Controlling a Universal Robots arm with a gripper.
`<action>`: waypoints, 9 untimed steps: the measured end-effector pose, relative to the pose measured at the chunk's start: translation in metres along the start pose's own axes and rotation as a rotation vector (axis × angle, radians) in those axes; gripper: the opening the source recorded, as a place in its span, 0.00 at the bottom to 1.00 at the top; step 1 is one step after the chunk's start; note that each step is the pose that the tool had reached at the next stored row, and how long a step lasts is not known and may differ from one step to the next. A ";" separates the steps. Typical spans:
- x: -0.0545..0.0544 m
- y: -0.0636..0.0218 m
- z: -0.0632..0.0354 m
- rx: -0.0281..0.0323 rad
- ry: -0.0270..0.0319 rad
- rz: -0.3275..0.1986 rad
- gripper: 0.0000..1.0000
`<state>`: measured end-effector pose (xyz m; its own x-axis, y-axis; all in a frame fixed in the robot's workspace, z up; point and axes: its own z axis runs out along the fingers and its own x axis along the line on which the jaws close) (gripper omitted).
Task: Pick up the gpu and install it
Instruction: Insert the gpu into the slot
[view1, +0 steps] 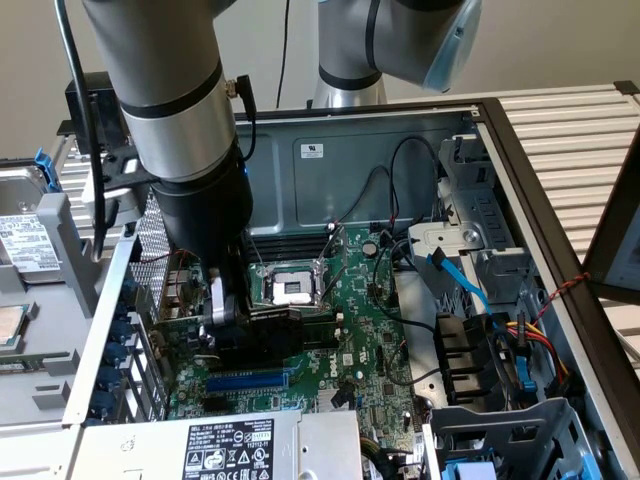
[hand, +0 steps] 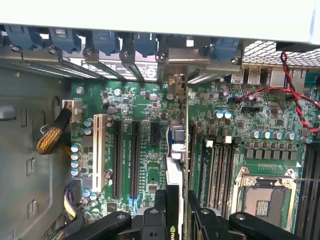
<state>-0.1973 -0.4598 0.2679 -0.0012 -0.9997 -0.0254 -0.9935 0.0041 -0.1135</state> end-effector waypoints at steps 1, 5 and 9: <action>0.000 0.0000 0.0001 0.0001 -0.0011 0.003 0.27; 0.000 0.0000 0.0002 0.0002 -0.0028 0.005 0.27; 0.000 0.0000 0.0006 0.0002 -0.0027 0.005 0.27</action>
<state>-0.1973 -0.4602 0.2673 -0.0060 -0.9996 -0.0287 -0.9935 0.0092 -0.1135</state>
